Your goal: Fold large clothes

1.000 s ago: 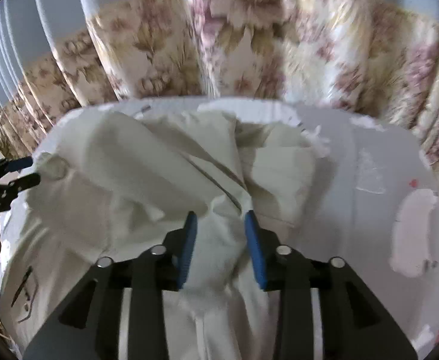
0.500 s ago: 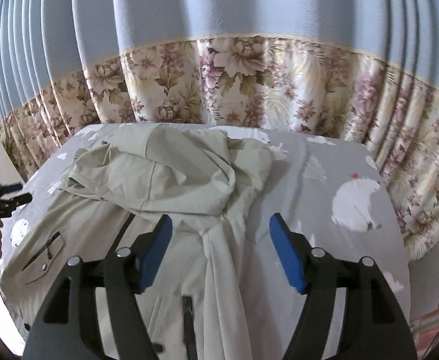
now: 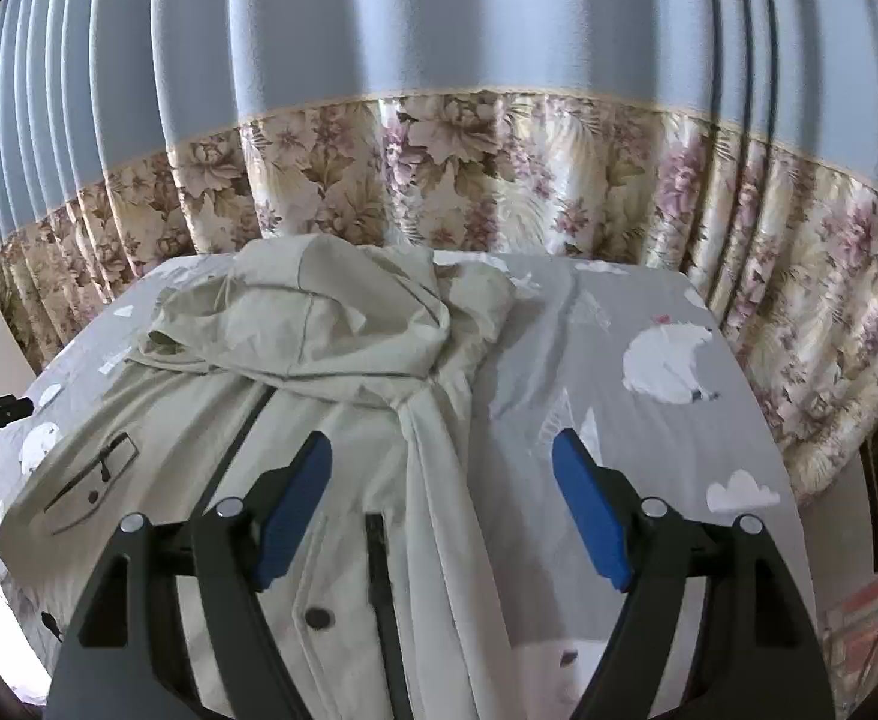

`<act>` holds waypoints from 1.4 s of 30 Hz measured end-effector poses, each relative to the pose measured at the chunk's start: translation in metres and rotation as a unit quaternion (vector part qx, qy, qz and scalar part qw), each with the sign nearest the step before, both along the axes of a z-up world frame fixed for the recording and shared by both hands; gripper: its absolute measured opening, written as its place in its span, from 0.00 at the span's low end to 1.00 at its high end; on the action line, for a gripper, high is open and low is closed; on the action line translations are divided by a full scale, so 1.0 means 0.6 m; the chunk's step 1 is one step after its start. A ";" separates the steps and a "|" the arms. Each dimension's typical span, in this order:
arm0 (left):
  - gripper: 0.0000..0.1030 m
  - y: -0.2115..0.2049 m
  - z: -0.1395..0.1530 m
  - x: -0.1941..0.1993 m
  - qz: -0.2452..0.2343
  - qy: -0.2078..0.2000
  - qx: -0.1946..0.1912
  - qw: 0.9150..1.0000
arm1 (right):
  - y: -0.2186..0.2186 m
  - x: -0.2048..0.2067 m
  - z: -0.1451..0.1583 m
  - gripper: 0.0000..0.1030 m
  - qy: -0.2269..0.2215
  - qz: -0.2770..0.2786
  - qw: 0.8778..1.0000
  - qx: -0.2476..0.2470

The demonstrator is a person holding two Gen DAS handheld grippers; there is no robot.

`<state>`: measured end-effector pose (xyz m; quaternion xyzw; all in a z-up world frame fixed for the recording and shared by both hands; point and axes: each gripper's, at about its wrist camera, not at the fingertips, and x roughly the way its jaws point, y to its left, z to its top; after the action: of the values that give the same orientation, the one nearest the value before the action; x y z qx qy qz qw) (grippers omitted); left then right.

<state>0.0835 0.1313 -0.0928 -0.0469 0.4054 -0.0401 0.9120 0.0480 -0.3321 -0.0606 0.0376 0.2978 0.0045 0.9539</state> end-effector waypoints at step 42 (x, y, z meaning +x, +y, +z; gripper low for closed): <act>0.97 -0.020 -0.081 -0.098 -0.014 0.052 -0.003 0.999 | -0.009 -0.109 -0.119 0.76 0.035 -0.061 0.993 0.099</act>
<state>0.0244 0.1194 -0.1414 -0.0461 0.4529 -0.0522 0.8889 -0.0176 -0.3378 -0.1319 0.1501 0.3266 -0.0255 0.9328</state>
